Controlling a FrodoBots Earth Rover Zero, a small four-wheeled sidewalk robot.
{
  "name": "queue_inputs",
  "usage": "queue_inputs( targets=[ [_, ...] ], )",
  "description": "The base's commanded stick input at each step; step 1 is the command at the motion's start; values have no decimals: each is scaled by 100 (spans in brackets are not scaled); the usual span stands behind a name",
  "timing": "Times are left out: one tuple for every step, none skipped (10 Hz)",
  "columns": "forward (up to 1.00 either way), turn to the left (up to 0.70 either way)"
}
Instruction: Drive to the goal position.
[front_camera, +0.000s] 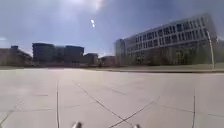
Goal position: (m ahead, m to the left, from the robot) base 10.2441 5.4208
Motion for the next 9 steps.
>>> queue_inputs(
  targets=[
    [85, 36],
    [85, 35],
    [85, 26],
    [85, 13],
    [85, 6],
    [85, 6],
    [85, 5],
    [85, 4],
    [85, 4]
  ],
)
